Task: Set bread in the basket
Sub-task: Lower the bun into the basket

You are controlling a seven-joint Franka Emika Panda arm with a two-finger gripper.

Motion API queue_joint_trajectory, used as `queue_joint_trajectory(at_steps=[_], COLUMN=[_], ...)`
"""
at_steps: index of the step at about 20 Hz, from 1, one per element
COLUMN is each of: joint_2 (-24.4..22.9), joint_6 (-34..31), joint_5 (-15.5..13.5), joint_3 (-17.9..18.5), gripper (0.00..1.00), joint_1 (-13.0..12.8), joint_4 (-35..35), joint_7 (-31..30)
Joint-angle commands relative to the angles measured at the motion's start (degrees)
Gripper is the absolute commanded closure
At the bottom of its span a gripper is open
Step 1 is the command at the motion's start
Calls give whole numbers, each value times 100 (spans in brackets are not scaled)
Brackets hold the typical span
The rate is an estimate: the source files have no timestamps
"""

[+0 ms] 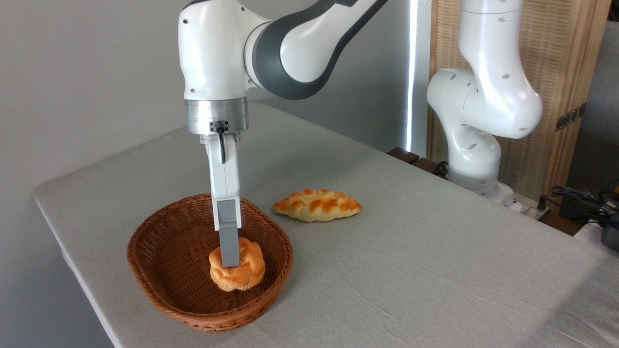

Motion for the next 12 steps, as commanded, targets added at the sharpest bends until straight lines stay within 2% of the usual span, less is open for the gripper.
queue_joint_trajectory(at_steps=[1,12], joint_2=[170,267], joint_6=[168,231], joint_5=[105,18], joint_3=[-50,-77], gripper=[2,0], joint_1=[-6,-6], joint_4=[91,100], joint_7=[10,-25])
